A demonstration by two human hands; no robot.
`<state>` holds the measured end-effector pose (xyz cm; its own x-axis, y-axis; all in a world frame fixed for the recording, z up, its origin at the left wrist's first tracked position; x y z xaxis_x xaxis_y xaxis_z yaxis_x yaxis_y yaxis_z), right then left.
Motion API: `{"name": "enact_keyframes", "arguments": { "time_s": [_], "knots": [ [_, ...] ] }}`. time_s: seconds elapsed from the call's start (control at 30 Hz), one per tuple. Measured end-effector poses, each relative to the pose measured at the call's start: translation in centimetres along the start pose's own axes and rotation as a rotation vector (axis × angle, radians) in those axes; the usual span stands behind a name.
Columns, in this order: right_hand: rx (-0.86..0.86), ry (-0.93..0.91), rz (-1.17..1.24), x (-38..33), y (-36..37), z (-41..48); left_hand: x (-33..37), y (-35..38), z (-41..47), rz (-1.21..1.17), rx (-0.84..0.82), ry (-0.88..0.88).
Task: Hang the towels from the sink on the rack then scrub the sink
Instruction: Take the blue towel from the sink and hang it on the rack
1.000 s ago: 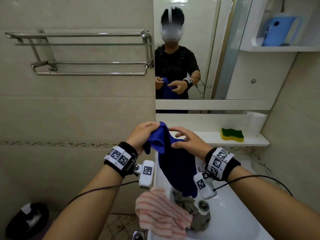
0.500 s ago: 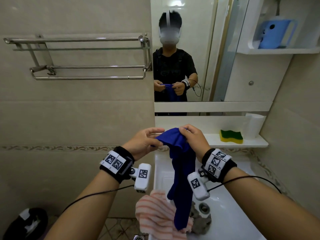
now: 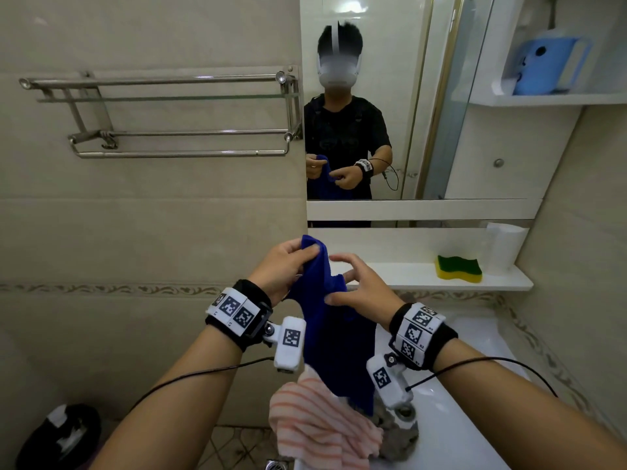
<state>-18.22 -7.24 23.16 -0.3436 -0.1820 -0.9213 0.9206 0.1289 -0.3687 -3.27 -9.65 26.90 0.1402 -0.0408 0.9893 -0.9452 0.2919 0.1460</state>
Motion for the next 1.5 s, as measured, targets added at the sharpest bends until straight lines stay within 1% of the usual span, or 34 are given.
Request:
{"name": "enact_keyframes", "arguments": {
  "time_s": [0.07,0.1,0.17,0.23,0.37,0.47,0.53,0.63,0.7,0.77,0.83,0.93,1.0,1.1,1.2,1.33,1.43,1.5],
  "knots": [
    [0.068,-0.083,-0.063,-1.1,-0.2,0.1,-0.1,0.1,-0.1,-0.011,-0.015,0.008],
    [0.103,-0.095,-0.04,-1.3,-0.3,0.2,0.0,-0.2,-0.1,-0.03,-0.012,0.012],
    [0.16,-0.057,0.064,-1.1,-0.8,0.1,0.2,-0.6,-0.3,-0.054,-0.005,0.026],
    [0.179,0.0,0.133,-0.8,-1.1,0.0,0.5,-1.1,-0.3,-0.038,0.002,0.051],
    [0.287,0.014,0.132,-0.9,-1.9,0.0,1.2,-1.2,-0.5,0.1,0.027,0.111],
    [0.348,0.024,0.202,-0.8,-2.4,0.1,1.8,-0.6,-0.5,0.242,0.058,0.16],
    [0.391,0.004,0.224,-0.5,-3.0,-0.2,2.4,-0.5,-0.5,0.233,0.092,0.195],
    [0.483,-0.067,0.26,-0.8,-4.0,-1.2,3.2,-0.8,-0.4,0.133,0.109,0.213],
    [0.472,-0.157,0.204,-1.5,-4.1,-1.7,3.5,-0.8,-0.2,0.102,0.092,0.212],
    [0.424,-0.219,0.101,-2.1,-3.5,-1.8,3.7,-0.8,0.1,0.109,0.089,0.209],
    [0.359,-0.219,-0.003,-2.4,-2.6,-2.0,3.7,-0.7,0.4,0.143,0.115,0.211],
    [0.182,-0.188,-0.164,-2.0,-0.7,-2.1,3.9,-0.6,0.5,0.133,0.135,0.216],
    [0.141,-0.159,-0.257,-1.6,-0.1,-2.0,4.0,-0.6,0.6,0.108,0.125,0.208],
    [0.197,-0.191,-0.393,-1.7,0.0,-2.0,4.2,-0.4,0.6,0.102,0.111,0.196],
    [0.254,-0.2,-0.471,-1.7,0.2,-1.8,4.3,-0.2,0.6,0.076,0.103,0.189],
    [0.36,-0.197,-0.594,-1.7,0.3,-1.4,4.2,0.3,0.4,-0.034,0.08,0.158],
    [0.422,-0.247,-0.59,-2.2,0.3,-1.2,4.4,0.5,0.2,-0.061,0.081,0.163],
    [0.427,-0.282,-0.55,-2.4,0.1,-1.2,4.7,0.2,0.1,-0.067,0.096,0.172]
  ]
}}
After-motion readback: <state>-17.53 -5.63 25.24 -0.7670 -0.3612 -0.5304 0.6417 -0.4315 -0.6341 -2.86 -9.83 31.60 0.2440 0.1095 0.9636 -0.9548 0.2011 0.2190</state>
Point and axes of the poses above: each hand's wrist, its own z-axis towards the middle knuckle, its own y-axis out of the palm, x = y × z, the point moved 7 cm from there along z, towards the middle knuckle, and after that the axes turned 3 degrees about -z, right-handed, at the moved point
